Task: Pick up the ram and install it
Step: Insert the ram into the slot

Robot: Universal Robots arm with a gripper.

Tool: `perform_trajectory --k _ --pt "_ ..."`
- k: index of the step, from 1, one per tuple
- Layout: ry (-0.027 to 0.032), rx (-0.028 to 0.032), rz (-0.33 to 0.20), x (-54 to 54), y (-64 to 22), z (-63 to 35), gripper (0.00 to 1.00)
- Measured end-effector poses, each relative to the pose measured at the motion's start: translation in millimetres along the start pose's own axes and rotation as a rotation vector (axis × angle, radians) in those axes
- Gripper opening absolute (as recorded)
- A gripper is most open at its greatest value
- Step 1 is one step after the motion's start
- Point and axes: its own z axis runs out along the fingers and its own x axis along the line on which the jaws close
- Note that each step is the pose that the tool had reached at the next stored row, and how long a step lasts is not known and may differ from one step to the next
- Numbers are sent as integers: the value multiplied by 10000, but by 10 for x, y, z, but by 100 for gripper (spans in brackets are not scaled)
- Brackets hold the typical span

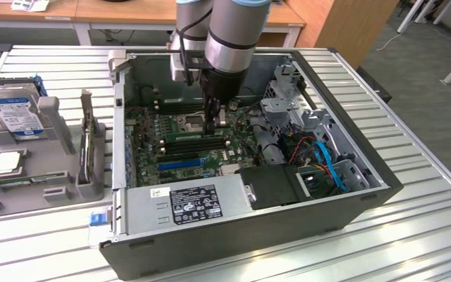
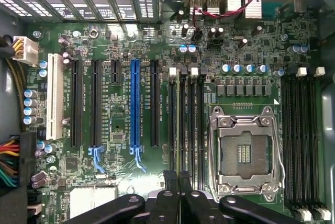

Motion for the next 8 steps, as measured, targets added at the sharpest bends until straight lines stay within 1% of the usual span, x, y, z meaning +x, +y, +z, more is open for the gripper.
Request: perform_trajectory --k 8 --pt "2 -1 0 2 -2 32 12"
